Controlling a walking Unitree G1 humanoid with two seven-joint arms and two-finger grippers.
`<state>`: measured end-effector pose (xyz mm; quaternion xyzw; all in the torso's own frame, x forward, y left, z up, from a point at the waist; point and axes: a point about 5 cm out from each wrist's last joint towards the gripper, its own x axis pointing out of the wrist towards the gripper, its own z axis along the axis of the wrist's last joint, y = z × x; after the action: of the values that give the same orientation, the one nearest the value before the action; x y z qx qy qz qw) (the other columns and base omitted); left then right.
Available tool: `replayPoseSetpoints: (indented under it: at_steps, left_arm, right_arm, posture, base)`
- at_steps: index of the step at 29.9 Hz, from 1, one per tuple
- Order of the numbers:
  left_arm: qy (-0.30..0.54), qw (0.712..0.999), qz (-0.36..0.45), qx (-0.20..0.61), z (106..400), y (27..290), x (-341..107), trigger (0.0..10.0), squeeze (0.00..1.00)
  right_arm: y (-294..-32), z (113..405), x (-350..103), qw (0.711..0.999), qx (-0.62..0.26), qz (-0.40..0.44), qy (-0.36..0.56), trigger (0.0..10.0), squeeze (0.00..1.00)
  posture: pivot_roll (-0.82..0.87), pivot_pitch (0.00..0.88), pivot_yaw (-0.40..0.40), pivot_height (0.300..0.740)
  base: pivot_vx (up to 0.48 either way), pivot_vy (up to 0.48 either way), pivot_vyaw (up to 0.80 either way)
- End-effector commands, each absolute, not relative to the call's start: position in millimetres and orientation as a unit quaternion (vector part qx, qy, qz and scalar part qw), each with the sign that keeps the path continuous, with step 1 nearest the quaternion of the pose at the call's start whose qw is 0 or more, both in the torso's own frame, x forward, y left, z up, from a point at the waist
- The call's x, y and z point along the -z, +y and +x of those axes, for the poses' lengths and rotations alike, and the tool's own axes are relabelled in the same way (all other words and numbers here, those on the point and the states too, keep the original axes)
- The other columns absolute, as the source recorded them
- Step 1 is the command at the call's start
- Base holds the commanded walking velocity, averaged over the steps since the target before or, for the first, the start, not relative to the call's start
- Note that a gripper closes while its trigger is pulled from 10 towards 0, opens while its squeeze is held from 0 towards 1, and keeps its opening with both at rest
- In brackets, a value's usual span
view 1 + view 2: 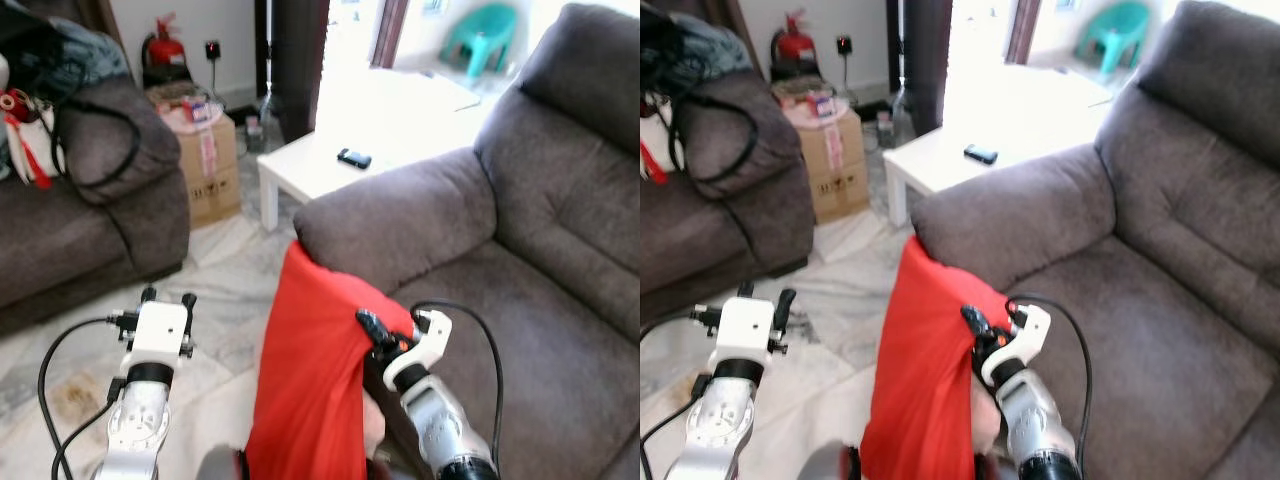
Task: Move the pillow to the sofa from floor
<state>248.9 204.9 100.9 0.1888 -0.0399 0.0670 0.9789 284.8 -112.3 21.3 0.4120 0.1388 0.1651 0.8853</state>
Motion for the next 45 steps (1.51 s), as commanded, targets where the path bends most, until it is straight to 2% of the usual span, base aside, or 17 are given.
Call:
replayPoseSetpoints:
  at_steps: [1,22,26,32,38,42,45]
  left_arm:
    - [-0.044,0.98,0.185,-0.062,249,201,-102,10.0,0.0]
    - [-0.039,0.981,0.187,-0.043,249,200,-101,10.0,0.0]
    - [-0.037,0.981,0.186,-0.04,248,200,-101,10.0,0.0]
    - [-0.025,0.985,0.172,-0.019,248,198,-98,10.0,0.0]
    - [-0.016,0.985,0.169,-0.013,245,199,-95,10.0,0.0]
    - [-0.014,0.986,0.167,-0.01,245,199,-95,10.0,0.0]
    - [-0.015,0.986,0.167,-0.009,245,200,-96,10.0,0.0]
  right_arm:
    - [-129,302,-53,0.904,-0.168,0.391,0.047,10.0,0.0]
    - [-131,301,-52,0.905,-0.164,0.39,0.048,10.0,0.0]
    - [-132,300,-53,0.901,-0.19,0.387,0.048,10.0,0.0]
    - [-127,290,-64,0.872,-0.332,0.357,0.051,10.0,0.0]
    - [-126,286,-73,0.851,-0.381,0.358,0.037,10.0,0.0]
    - [-118,279,-86,0.823,-0.425,0.376,0.014,10.0,0.0]
    - [-104,272,-109,0.788,-0.471,0.397,-0.018,10.0,0.0]
  posture:
    - [0.21,0.0,-0.13,0.74]
    - [0.22,0.0,-0.123,0.74]
    - [0.22,0.0,-0.12,0.74]
    - [0.22,0.0,-0.122,0.74]
    - [0.22,0.0,-0.124,0.74]
    - [0.22,0.0,-0.126,0.74]
    - [0.23,0.0,-0.128,0.74]
  base:
    - [0.0,0.0,0.0]
    - [0.0,0.0,0.0]
    - [0.0,0.0,0.0]
    - [0.0,0.0,0.0]
    - [0.0,0.0,0.0]
    - [0.0,0.0,0.0]
    - [0.0,0.0,0.0]
